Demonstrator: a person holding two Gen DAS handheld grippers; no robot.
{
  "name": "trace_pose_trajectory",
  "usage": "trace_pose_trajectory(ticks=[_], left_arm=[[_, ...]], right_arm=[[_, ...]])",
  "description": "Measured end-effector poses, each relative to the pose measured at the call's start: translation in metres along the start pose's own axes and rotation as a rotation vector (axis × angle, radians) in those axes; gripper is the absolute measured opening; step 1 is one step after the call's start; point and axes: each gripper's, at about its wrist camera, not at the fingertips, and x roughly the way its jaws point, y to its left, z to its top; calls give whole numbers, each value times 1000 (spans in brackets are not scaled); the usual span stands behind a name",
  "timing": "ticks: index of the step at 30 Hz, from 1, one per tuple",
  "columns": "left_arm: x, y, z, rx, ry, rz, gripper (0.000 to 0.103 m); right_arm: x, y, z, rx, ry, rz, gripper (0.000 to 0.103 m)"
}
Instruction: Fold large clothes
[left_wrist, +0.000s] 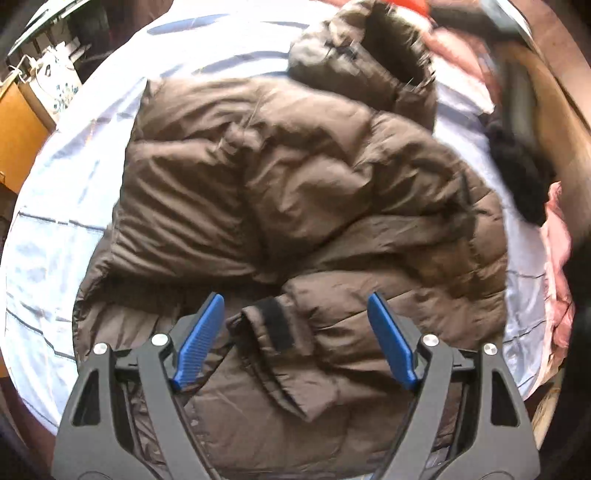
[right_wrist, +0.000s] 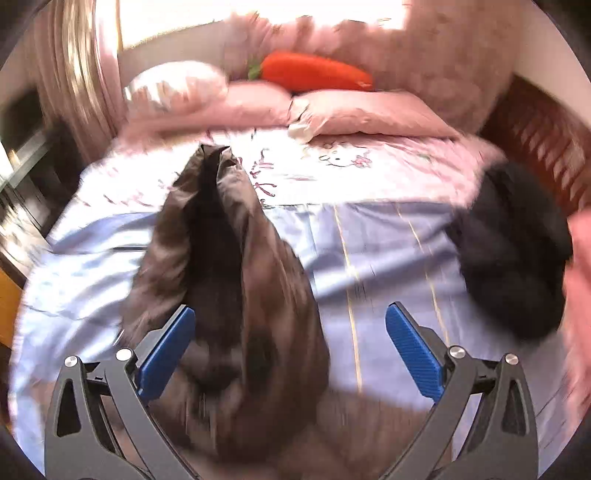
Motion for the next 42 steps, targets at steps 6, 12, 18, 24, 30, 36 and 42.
trace_pose_trajectory(ticks=[6,12,18,24,30,36,42], left_arm=[[6,8,1,5,6,-4,80],[3,8,1,47,-42,94,80],[-23,19,4,25,-152,177,80],[-56,53,-1,-111,-250,251,81],[-101,83,-26,-276,-391,245,81],[-150,80,-56,-314,-614,181,90],[-120,21,-50,-55,-526,82,92]], right_arm=[[74,39,20,-95,56,-199,93],[82,9,6,134,68,40,8],[-10,-23,5,175,-73,185,7],[-158,-61,-70,66,-197,442,7],[-276,-100,-216,-126,-245,655,7],[-238,-117,-345,-322,31,457,9],[-180,-119,-369,-262,197,301,13]])
